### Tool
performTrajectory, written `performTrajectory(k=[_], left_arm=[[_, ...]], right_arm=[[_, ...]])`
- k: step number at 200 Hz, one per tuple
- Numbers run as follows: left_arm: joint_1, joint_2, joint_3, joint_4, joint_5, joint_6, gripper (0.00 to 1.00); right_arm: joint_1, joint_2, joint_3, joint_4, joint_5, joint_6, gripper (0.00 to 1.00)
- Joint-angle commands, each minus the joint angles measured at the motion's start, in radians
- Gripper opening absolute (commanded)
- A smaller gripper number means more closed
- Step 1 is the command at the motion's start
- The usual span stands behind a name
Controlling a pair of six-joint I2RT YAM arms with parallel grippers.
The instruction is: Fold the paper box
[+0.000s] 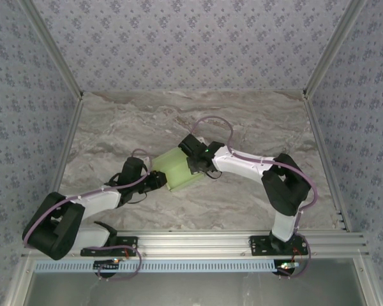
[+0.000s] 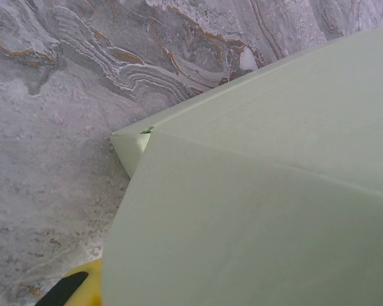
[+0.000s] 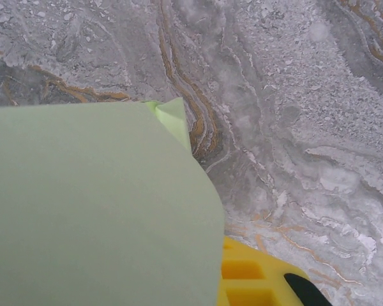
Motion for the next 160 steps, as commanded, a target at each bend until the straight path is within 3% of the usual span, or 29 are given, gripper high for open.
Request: performTrajectory(k=[1, 45, 83, 123, 160], left_arm=[[-0.027, -0.003, 0.0, 0.016, 0.032, 0.015, 0.21], [-0.026, -0.026, 0.0, -0.01, 0.012, 0.021, 0.21], [-0.026, -0.037, 0.003, -0.033, -0.005, 0.025, 0.22], [-0.027, -0.052, 0.001, -0.044, -0.014, 0.025, 0.21], [-0.027, -0.057, 0.004, -0.051, -0.018, 0.025, 0.22]], right_arm=[[0.016, 0.057, 0.004, -0.072, 0.015, -0.063, 0.12], [0.0, 0.083, -0.004, -0.062, 0.024, -0.132, 0.11], [0.004, 0.101, 0.012, -0.107, 0.107, -0.173, 0.11], [-0.007, 0.103, -0.005, -0.078, 0.081, -0.203, 0.11], [0.012, 0.148, 0.037, -0.136, 0.152, -0.228, 0.1]])
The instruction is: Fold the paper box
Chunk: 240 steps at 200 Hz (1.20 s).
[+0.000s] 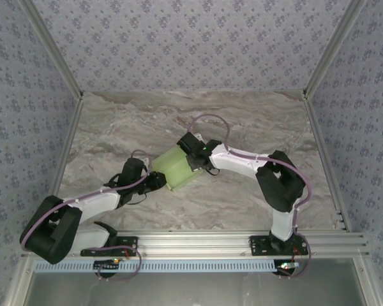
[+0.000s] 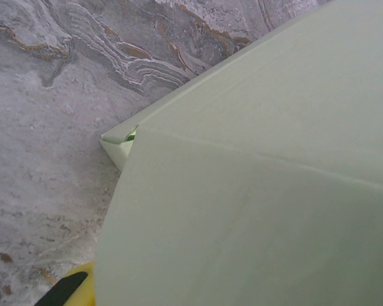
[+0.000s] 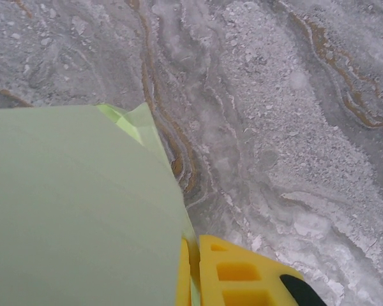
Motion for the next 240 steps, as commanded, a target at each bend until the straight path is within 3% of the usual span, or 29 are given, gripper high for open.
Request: performTrajectory(k=[1, 159, 240], left_arm=[[-0.015, -0.02, 0.004, 0.001, 0.016, 0.024, 0.22], [-0.013, -0.004, 0.019, 0.007, 0.021, 0.029, 0.23], [-0.014, 0.008, 0.021, 0.008, 0.023, 0.032, 0.22]], right_arm=[[0.029, 0.087, -0.003, -0.161, 0.073, -0.115, 0.1], [0.052, 0.043, -0.052, 0.048, -0.231, -0.15, 0.16], [-0.029, -0.047, -0.159, 0.185, -0.46, -0.137, 0.23]])
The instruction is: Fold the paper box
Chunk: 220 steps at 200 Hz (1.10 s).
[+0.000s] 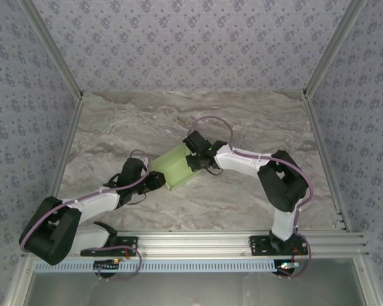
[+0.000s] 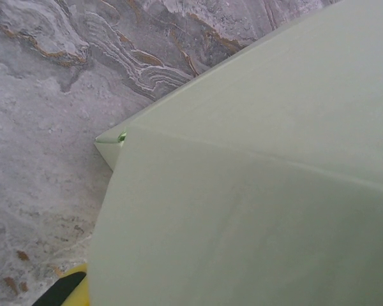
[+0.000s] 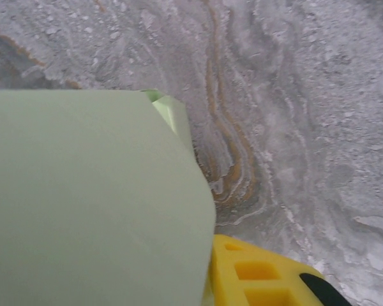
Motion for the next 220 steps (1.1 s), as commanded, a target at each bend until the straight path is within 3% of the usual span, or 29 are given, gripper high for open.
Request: performTrajectory(k=[1, 31, 75, 109, 170, 220], left_arm=[[-0.016, 0.015, 0.02, 0.017, 0.044, 0.04, 0.22], [-0.014, 0.014, 0.021, 0.016, 0.042, 0.039, 0.22], [-0.015, 0.016, 0.023, 0.018, 0.042, 0.037, 0.22], [-0.015, 0.017, 0.02, 0.024, 0.044, 0.035, 0.22], [-0.015, 0.021, 0.021, 0.034, 0.045, 0.036, 0.22], [-0.013, 0.021, 0.045, 0.033, 0.046, 0.039, 0.22]], right_arm=[[0.018, -0.012, -0.064, 0.017, -0.213, -0.071, 0.22], [0.013, 0.0, -0.057, 0.0, -0.189, -0.086, 0.22], [0.065, 0.03, 0.006, -0.093, -0.003, -0.086, 0.16], [0.096, 0.082, 0.031, -0.119, 0.049, -0.077, 0.16], [0.142, 0.146, 0.052, -0.125, 0.04, -0.069, 0.15], [0.144, 0.142, 0.073, -0.181, 0.033, -0.158, 0.16]])
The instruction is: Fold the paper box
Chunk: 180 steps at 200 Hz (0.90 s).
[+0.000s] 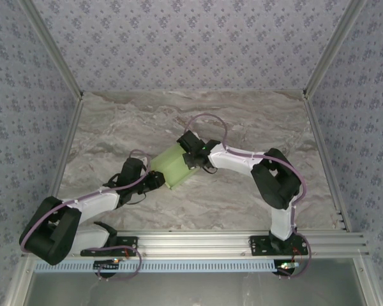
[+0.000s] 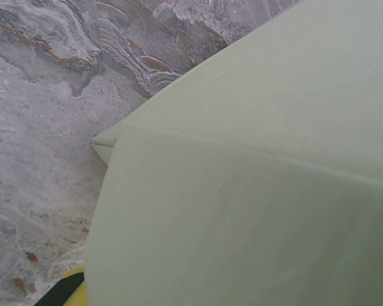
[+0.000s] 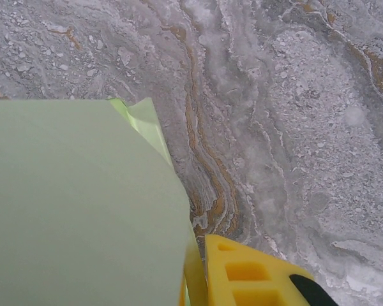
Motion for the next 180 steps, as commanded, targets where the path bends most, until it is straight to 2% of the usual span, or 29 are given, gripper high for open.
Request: performTrajectory(k=[1, 72, 114, 145, 180], left_arm=[[-0.018, 0.019, 0.045, 0.031, 0.053, 0.055, 0.22], [0.015, -0.02, 0.042, -0.026, 0.005, 0.066, 0.22], [0.032, -0.057, 0.038, -0.079, -0.01, 0.084, 0.23], [0.039, -0.115, 0.026, -0.139, -0.027, 0.113, 0.31], [0.05, -0.215, 0.013, -0.229, -0.048, 0.182, 0.48]], right_arm=[[0.107, 0.069, -0.017, -0.143, -0.116, -0.183, 0.16], [0.086, 0.024, -0.093, -0.089, -0.076, -0.279, 0.18], [0.044, -0.045, -0.208, 0.061, -0.18, -0.274, 0.18], [0.003, -0.043, -0.195, 0.052, -0.22, -0.233, 0.18], [-0.033, -0.041, -0.17, 0.023, -0.258, -0.206, 0.18]])
